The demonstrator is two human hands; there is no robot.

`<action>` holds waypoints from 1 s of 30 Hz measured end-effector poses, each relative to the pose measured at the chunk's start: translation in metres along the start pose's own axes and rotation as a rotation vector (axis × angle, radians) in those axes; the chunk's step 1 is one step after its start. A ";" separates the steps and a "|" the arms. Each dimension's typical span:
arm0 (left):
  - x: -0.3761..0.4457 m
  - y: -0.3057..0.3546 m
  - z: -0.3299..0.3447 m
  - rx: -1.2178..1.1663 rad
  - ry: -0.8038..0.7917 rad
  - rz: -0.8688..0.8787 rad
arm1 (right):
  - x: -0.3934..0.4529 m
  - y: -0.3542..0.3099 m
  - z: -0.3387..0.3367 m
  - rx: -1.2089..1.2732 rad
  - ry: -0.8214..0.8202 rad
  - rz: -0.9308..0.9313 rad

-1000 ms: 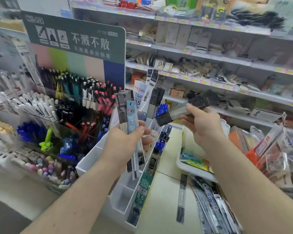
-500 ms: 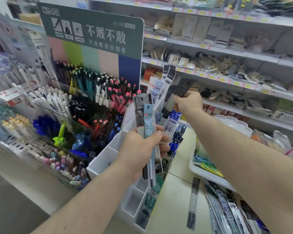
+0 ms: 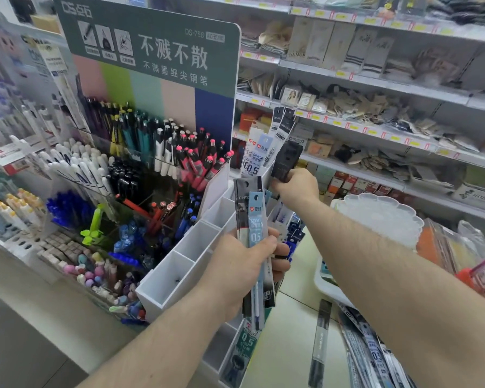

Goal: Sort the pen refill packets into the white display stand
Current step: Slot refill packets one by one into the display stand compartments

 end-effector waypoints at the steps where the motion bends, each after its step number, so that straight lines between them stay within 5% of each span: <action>1: 0.000 -0.001 0.000 0.009 -0.003 -0.001 | 0.000 0.000 0.001 -0.007 0.005 0.000; 9: 0.005 -0.008 -0.002 0.004 -0.027 -0.036 | 0.003 -0.005 -0.022 0.019 -0.026 0.013; 14: 0.010 -0.010 -0.001 -0.027 -0.019 -0.037 | -0.028 -0.027 -0.051 -0.207 0.318 -0.444; 19: 0.013 -0.017 0.004 -0.002 -0.029 -0.048 | -0.019 -0.023 -0.014 -0.579 0.009 -0.461; 23: 0.014 -0.017 0.004 0.000 -0.043 -0.046 | -0.011 -0.028 -0.035 -0.423 0.130 -0.425; 27: 0.014 -0.018 0.004 -0.037 -0.052 -0.065 | -0.007 -0.030 -0.029 -0.555 -0.018 -0.416; 30: 0.014 -0.021 0.006 -0.069 -0.074 -0.094 | -0.017 -0.031 -0.044 -0.435 0.037 -0.398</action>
Point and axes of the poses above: each hand's wrist, its own x-axis towards the middle knuckle, its own z-axis out of the palm, y = z × x, the point moved 8 cm from there along x, towards the middle knuckle, and after that the axes turned 4 degrees about z, right-handed, at the moved point
